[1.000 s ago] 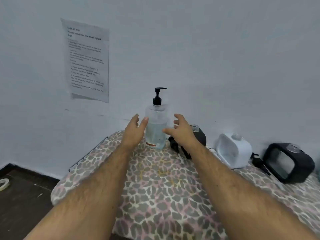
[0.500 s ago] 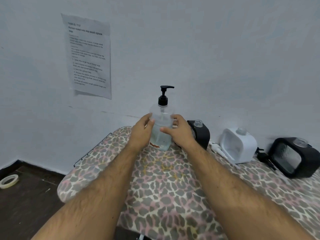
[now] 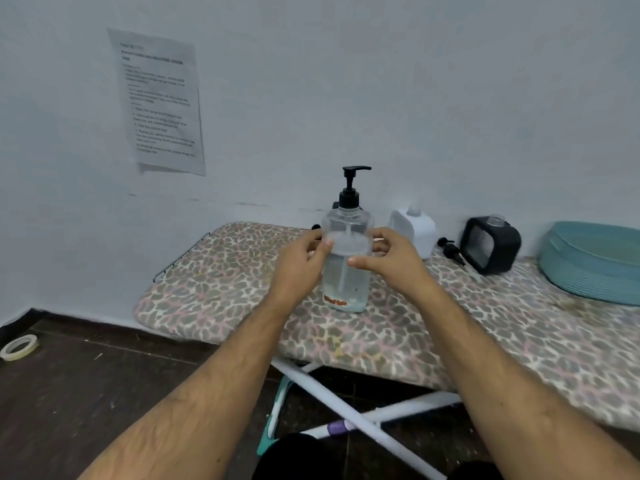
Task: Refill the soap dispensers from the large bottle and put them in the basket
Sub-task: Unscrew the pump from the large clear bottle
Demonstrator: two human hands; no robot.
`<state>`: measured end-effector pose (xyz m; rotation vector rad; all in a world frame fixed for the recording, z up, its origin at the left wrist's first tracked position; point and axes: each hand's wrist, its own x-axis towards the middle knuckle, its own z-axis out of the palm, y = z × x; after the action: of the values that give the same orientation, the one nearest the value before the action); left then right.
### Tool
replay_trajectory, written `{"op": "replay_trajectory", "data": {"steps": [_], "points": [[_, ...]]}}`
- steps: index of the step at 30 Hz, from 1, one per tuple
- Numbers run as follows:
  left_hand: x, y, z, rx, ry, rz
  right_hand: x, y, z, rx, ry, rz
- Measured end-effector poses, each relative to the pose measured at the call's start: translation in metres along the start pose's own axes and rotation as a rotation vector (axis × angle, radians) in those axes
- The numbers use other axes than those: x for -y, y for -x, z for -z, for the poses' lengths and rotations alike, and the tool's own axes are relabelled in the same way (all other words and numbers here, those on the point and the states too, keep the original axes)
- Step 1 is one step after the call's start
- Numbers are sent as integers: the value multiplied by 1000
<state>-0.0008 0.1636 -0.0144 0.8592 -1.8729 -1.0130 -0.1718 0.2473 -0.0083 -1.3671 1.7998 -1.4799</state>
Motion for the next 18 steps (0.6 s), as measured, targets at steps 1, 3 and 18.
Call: {"op": "replay_trajectory", "data": {"steps": [1, 3, 18], "points": [[-7, 10, -7, 12, 4, -9, 0, 12, 10, -19, 11, 1], [-13, 22, -15, 19, 31, -26, 0, 25, 22, -36, 24, 6], [-40, 59, -60, 93, 87, -72, -15, 79, 71, -62, -13, 5]]}}
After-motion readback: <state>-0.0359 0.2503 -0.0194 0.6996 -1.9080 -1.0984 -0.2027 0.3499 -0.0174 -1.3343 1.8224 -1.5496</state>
